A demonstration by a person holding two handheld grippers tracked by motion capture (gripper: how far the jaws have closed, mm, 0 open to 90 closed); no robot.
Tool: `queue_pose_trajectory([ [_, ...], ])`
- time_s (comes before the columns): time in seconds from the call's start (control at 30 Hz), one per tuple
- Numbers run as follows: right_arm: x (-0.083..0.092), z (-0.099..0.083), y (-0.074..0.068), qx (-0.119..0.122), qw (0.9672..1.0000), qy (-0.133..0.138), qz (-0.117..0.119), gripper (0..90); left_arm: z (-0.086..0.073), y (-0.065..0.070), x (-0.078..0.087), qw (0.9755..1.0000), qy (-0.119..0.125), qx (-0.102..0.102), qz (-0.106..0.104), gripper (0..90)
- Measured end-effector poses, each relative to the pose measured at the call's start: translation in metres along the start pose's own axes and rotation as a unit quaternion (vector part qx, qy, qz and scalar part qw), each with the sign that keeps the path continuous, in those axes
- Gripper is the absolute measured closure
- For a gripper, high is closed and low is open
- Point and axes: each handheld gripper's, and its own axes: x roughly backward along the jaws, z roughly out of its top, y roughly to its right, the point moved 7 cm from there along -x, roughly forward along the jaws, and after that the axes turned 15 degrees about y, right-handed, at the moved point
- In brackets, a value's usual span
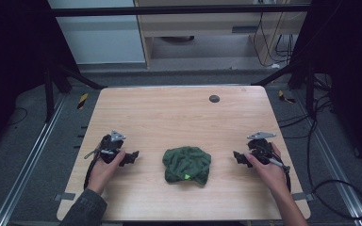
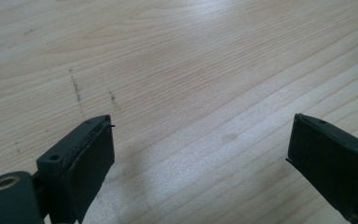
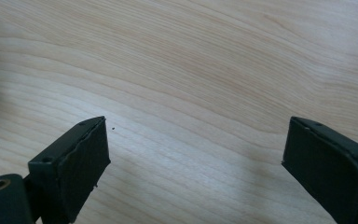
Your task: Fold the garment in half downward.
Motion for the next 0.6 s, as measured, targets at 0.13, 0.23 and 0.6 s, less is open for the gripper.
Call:
queue_pose_trajectory([
  [0.13, -0.002, -0.003, 0.007, -0.010, 0.9999, -0.005, -0.012, 7.4, -0.004, -0.004, -0.003, 1.0000, 0.000, 0.002, 0.007, 6.8],
  [0.23, -0.005, -0.005, 0.011, -0.016, 0.9997, -0.005, -0.015, 7.3, -0.007, -0.006, -0.005, 0.9999, -0.003, 0.006, 0.008, 6.9],
  [0.6, -0.015, -0.009, 0.014, -0.030, 0.9990, -0.002, -0.032, 6.1, -0.013, -0.009, -0.008, 0.9997, 0.003, 0.022, 0.007, 4.4],
])
